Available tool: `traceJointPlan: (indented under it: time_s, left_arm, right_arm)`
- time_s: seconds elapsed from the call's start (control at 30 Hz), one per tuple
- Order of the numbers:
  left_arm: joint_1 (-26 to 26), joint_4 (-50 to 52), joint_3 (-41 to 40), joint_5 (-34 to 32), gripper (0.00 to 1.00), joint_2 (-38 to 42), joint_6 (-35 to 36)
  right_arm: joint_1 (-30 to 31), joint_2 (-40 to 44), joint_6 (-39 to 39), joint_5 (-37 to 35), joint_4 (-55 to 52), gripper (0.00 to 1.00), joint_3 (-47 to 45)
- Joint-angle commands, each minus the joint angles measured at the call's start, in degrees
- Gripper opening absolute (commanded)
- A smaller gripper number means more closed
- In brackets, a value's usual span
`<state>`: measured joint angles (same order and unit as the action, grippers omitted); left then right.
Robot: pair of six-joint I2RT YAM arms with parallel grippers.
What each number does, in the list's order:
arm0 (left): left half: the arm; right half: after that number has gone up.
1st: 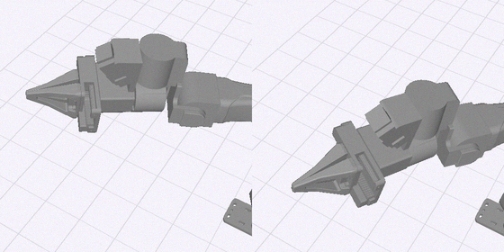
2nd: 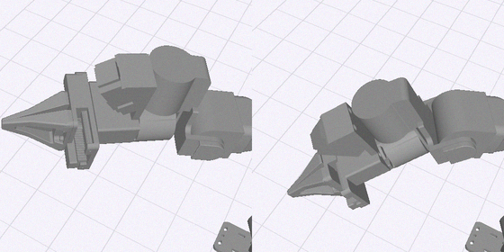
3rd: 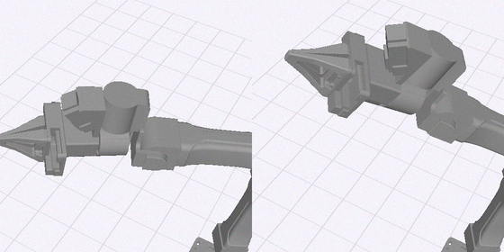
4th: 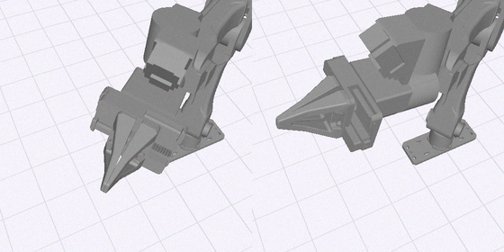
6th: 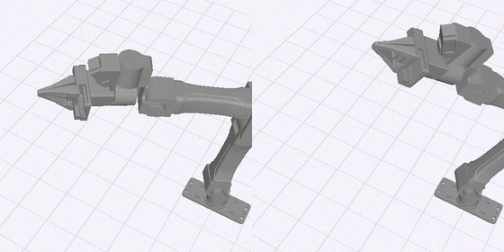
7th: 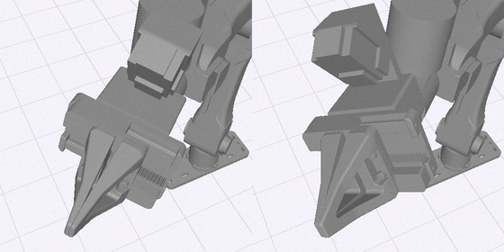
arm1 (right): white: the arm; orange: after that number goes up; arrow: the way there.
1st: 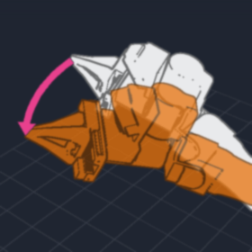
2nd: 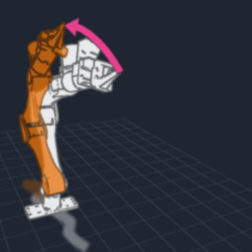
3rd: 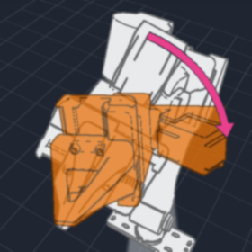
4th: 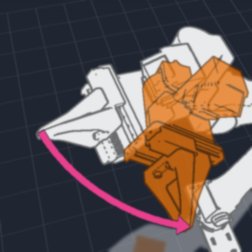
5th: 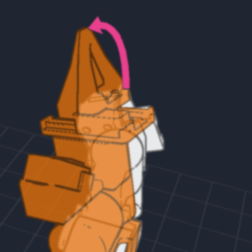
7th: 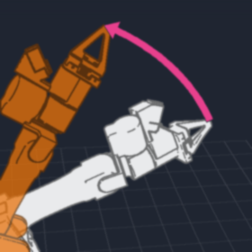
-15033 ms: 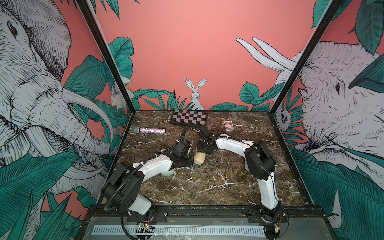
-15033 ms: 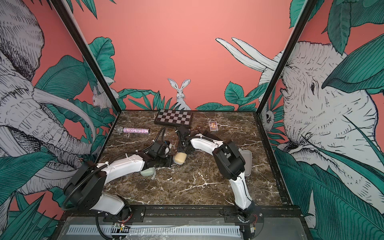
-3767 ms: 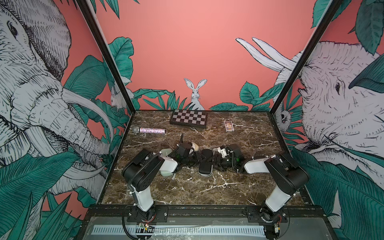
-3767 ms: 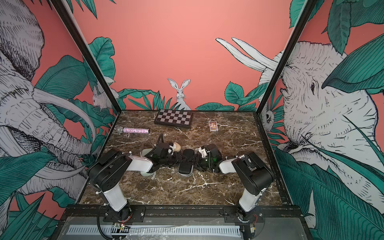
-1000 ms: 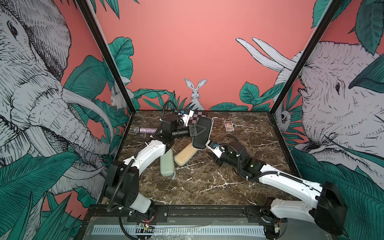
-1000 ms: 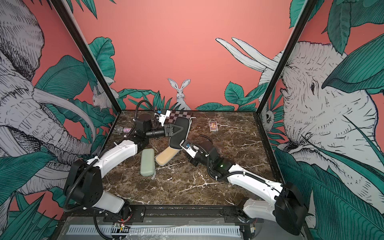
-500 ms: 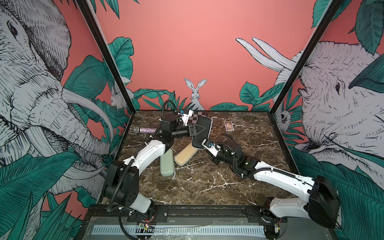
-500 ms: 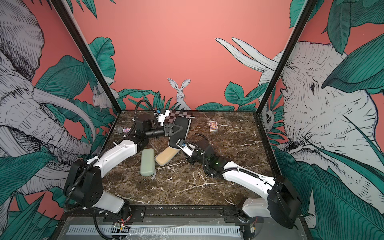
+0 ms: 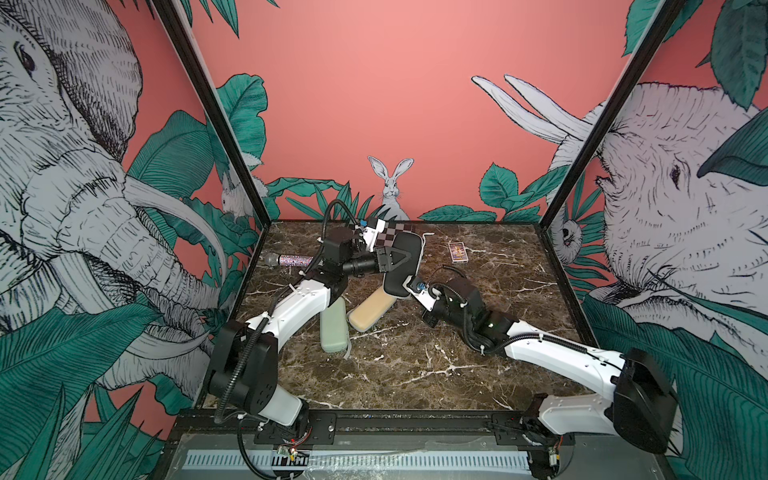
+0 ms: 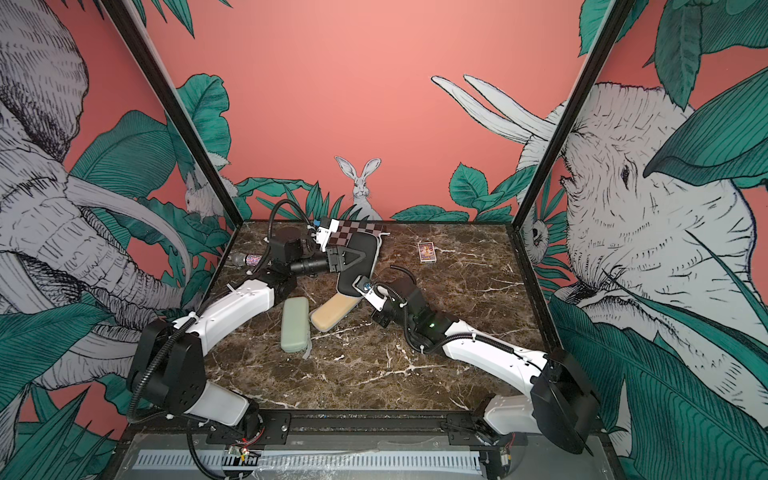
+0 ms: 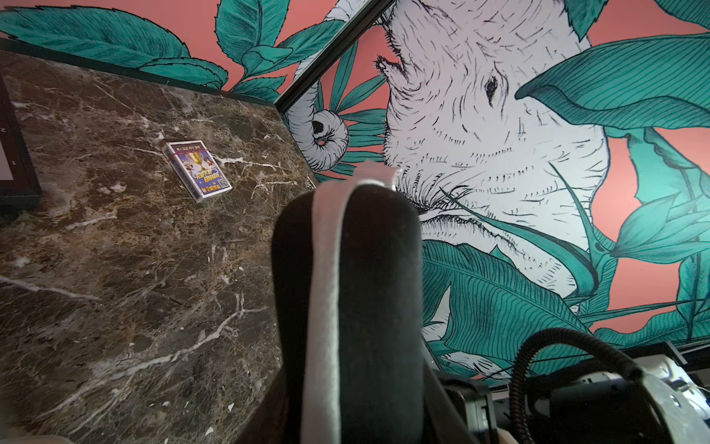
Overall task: Put umbrellas into zippered umbrella sleeves
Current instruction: Zip the zipper on the umbrella sleeve.
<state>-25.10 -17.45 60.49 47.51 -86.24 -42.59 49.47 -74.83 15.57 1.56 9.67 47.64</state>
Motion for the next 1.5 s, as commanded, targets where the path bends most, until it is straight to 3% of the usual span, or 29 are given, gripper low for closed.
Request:
traceJointPlan:
  time_s: [0.0,0.33,0.47,0.63,0.9,1.1,1.23,1.47]
  left_arm:
    - [-0.9,-4.3,-0.6,0.1,0.00,2.1,-2.0]
    - [-0.9,-12.4,-3.4,-10.7,0.00,0.6,-6.7]
    - [-1.0,-16.5,-4.9,-16.1,0.00,-1.6,-10.3]
    - [-1.9,-21.6,-7.6,-21.8,0.00,-3.8,-14.2]
    - [-7.5,-25.1,-10.8,-35.2,0.00,-6.0,-14.6]
    - [-10.2,-26.8,-12.5,-41.0,0.00,-7.5,-9.7]
    - [-12.9,-32.6,-15.0,-46.8,0.00,-9.3,-12.8]
    - [-21.3,-33.3,-16.7,-57.4,0.00,-13.0,-15.5]
  right_arm:
    - [0.9,0.4,0.5,1.3,3.9,0.00,1.7]
    - [6.1,1.0,1.4,-2.3,-0.1,0.00,-0.6]
    - [8.4,1.1,-4.3,-4.0,0.6,0.00,-1.4]
    - [9.6,-0.5,-17.3,-5.5,5.7,0.00,-2.7]
    - [14.3,-4.8,-26.4,-8.3,8.2,0.00,0.2]
    - [14.3,-0.5,-31.0,-11.5,1.8,0.00,0.3]
    - [13.8,1.3,-34.4,-10.5,1.2,0.00,-1.4]
    - [5.9,1.9,-50.5,-10.0,3.0,0.00,-7.8]
